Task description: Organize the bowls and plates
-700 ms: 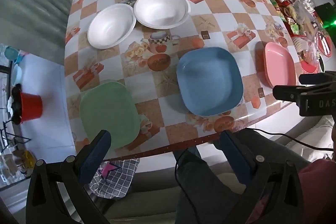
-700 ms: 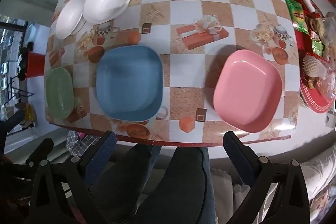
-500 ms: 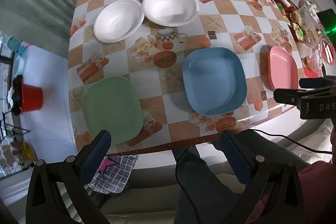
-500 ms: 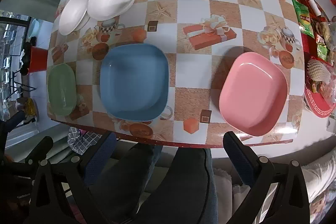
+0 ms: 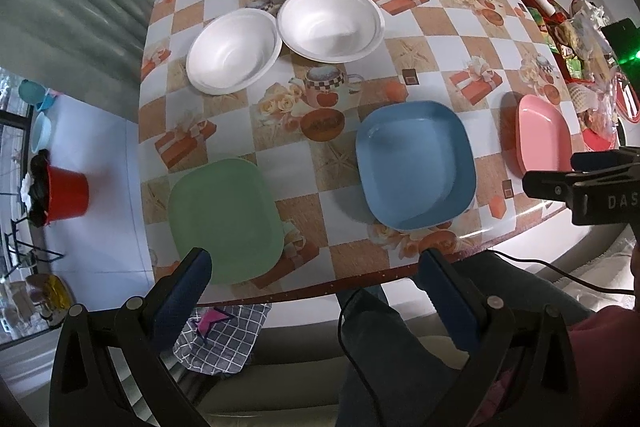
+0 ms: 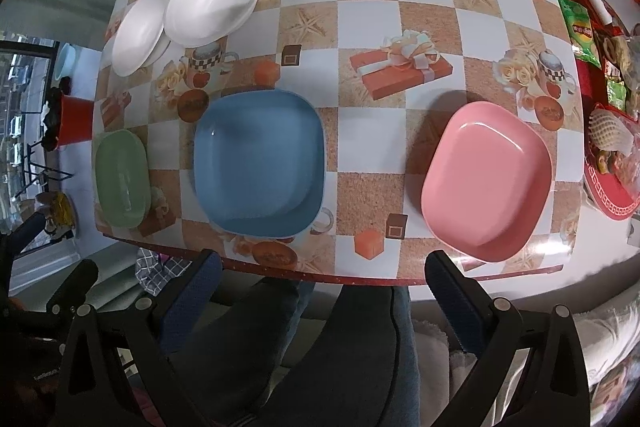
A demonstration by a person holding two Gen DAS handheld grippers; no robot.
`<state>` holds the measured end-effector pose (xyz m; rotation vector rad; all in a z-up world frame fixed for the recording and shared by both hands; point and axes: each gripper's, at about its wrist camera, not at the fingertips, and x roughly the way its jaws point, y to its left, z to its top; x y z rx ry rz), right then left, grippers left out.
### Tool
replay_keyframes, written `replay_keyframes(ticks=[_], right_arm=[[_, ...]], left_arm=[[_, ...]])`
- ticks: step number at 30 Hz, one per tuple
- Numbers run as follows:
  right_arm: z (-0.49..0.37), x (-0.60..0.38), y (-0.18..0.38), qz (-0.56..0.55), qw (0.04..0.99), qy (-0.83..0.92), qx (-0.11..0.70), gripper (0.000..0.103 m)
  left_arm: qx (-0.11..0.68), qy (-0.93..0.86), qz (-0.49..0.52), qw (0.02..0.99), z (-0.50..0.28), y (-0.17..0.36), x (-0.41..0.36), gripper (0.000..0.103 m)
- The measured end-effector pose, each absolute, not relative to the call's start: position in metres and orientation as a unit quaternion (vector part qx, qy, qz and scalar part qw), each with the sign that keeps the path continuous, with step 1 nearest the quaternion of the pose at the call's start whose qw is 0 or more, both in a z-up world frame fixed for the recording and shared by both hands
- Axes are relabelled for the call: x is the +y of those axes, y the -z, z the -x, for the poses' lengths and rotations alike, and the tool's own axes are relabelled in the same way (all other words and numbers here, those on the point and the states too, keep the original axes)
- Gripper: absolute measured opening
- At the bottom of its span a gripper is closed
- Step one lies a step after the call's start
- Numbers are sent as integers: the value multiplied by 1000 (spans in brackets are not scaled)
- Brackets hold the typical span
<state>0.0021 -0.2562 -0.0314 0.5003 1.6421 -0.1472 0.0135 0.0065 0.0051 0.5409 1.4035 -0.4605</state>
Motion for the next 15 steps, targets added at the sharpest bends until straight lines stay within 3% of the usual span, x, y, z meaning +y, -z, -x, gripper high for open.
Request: replay_keyframes(ticks=[15], right_arm=[[-2,-261,29,-223,663,75,710,102]], left_arm=[[626,209,-239,713,-19,-10,5,103]])
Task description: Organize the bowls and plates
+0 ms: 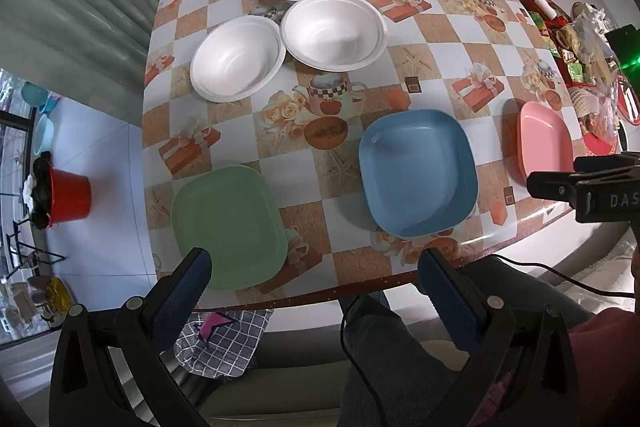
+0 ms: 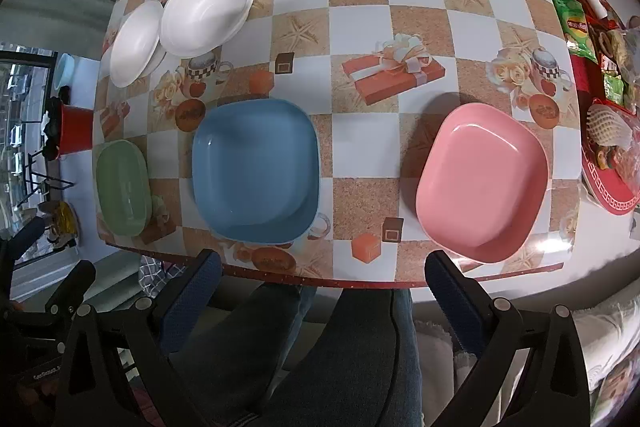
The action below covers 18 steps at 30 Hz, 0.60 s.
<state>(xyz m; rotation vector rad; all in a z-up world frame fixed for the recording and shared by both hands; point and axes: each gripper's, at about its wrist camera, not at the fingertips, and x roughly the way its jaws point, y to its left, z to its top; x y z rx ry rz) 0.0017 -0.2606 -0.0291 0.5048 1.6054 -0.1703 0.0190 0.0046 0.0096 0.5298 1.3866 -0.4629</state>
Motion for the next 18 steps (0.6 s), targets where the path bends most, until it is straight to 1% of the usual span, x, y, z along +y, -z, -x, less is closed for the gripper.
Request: replay_keyframes(ticks=[10,11,18], right_arm=[[-2,-262,29,-224,659,79,714,102],[-2,-262,29,-223,657,81,716,102],[-3,-262,22,-221,669,82,705,102]], left_arm=[[622,207,-237,717,-24,-12,5,103],[607,201,-239,731,-25,-16,6,103],[622,189,-246,719,-26,-17,8,103]])
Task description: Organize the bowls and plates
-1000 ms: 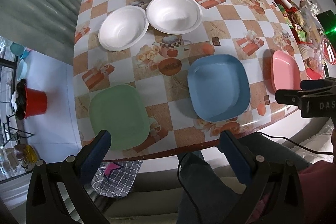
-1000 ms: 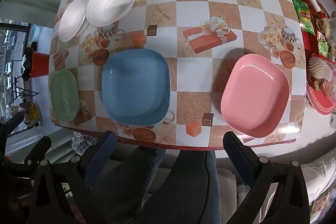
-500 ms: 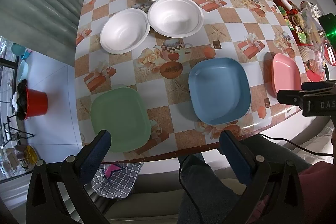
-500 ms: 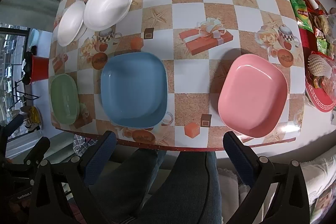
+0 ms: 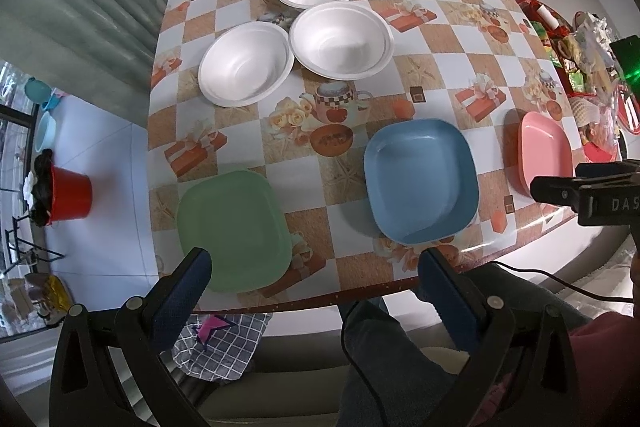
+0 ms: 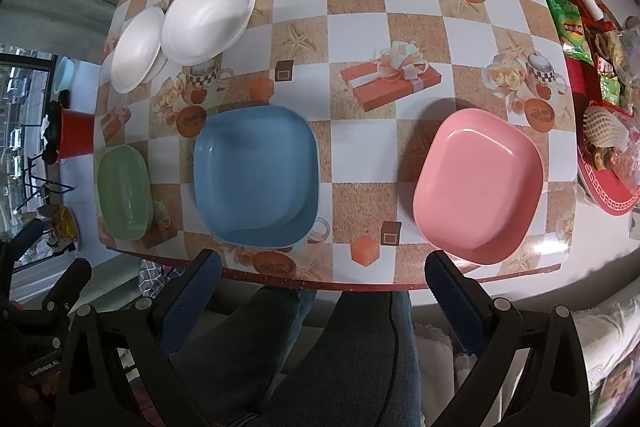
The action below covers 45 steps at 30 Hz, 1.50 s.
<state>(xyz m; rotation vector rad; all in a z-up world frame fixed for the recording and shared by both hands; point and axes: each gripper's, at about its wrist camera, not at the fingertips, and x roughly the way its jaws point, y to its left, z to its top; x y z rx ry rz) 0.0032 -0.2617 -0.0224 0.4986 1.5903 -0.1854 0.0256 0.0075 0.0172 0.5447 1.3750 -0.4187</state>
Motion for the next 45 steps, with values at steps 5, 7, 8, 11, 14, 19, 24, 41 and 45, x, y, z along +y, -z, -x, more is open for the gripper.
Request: replay_keyframes(ticks=[5,7,8,11,14,19,24,41,45], right_arm=[[-3,-262,22,-225,663,85,709,102],[-4,-262,22,-227,663,86,708,102],[-4,-262,22,-227,662,87,709,102],[-4,-261,21,-228,662,88,708,102],[-6,-260,20,-228,663,89,708,102],[-7,-260,19,-227,664,90,707,102],[-10,-262,20,-228,662,91,708,102],[-13,-261,21,-228,656,87,714,102],[-11,-267,18,-244,659,102,704,102]], left_arm=[[622,179,-258,717,-23,-19,8,103],[621,178,-257,719,-24,-20,9,103],[621,183,-252,720,-24,-20,10,103],[618,183,-249,722,-24,-21,11,103],[617,181,-249,725,-25,-22,13,103],[617,185,-242,726,-28,-22,15,103],[617,187,-239,726,-30,-22,15,103],[618,201,-236,722,-38,-20,11,103],[613,205,-234,727,-40,-23,12,103]])
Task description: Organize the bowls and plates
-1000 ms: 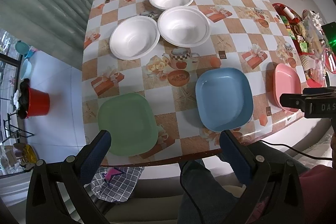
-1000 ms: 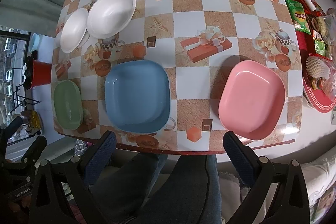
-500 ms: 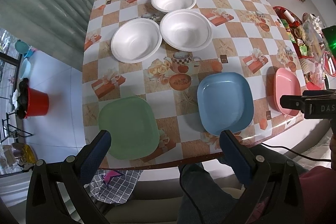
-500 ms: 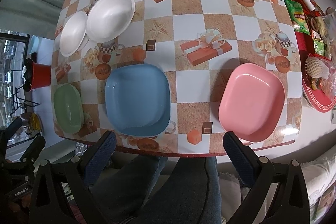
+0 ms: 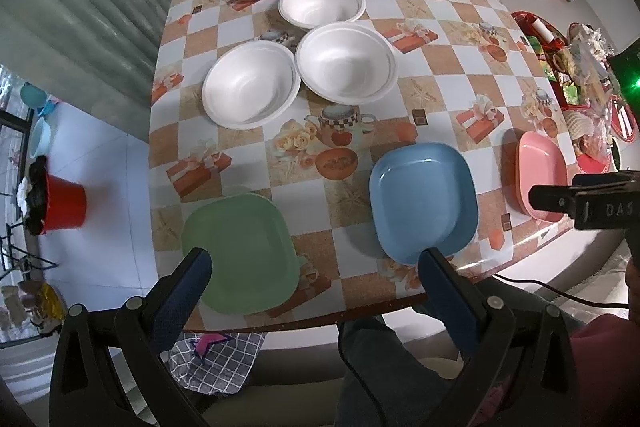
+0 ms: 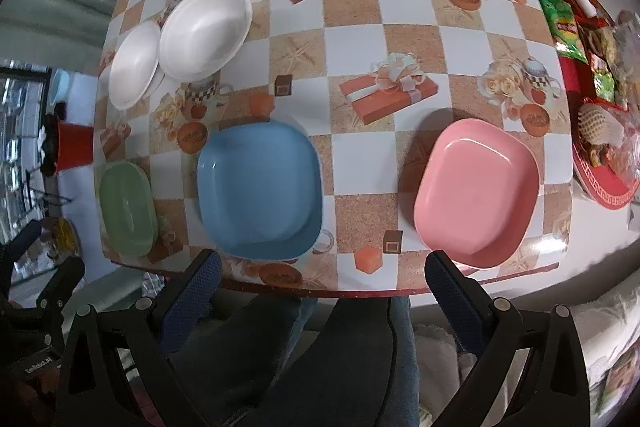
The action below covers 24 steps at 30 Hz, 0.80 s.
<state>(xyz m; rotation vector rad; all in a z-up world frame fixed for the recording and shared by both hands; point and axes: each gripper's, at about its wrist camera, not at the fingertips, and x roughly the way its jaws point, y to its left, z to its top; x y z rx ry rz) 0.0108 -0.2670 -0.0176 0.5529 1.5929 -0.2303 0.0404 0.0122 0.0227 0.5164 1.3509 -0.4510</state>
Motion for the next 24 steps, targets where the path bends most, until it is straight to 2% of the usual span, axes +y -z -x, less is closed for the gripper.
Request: replay_keyframes(ticks=[24], right_arm=[[-18,-237,23,-267,657,101,698,102]], left_arm=[[600,209,-231,737,-54,-25,45,103]])
